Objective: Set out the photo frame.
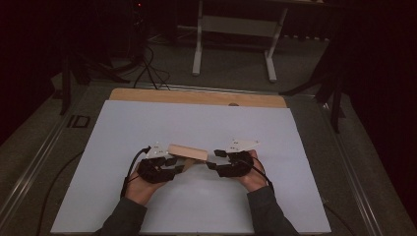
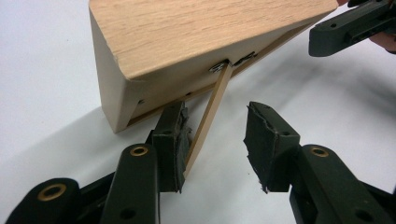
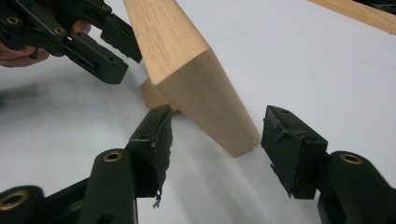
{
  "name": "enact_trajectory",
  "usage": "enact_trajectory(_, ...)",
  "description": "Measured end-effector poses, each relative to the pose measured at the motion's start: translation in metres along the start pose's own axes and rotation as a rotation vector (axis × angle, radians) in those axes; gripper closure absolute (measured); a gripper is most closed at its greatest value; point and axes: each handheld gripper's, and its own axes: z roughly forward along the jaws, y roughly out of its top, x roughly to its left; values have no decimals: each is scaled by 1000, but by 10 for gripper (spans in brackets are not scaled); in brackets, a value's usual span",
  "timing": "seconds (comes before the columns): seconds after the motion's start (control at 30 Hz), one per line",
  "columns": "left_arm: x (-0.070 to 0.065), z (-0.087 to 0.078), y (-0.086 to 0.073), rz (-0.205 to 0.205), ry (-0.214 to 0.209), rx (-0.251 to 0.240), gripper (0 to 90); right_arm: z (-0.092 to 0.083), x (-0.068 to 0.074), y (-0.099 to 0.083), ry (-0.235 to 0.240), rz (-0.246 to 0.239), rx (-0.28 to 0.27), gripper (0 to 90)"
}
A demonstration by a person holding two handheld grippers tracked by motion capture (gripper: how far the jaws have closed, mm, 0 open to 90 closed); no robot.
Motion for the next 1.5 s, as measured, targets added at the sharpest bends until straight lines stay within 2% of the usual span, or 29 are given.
enact_trajectory(0.3, 1, -4, 1, -6, 10, -22, 612, -7, -4, 0, -4, 8, -9, 480)
enact_trajectory(0.47, -1, -5, 2, 4, 17, -31, 647, -8, -5, 0, -24, 11, -18, 529)
enact_trajectory(0.8, 0, -8, 2, 7, 53, -48, 707, -1, -5, 1, -143, 39, -8, 702)
enact_trajectory(1.03, 0, -7, 2, 14, 85, -49, 770, 4, -4, 2, -188, 45, -24, 837)
enact_trajectory(1.37, 1, -6, 2, 10, 106, -60, 880, 18, -6, 2, -187, 91, -42, 891)
enact_trajectory(1.5, 2, -5, 3, 7, 107, -57, 893, 21, -7, 3, -184, 106, -50, 893)
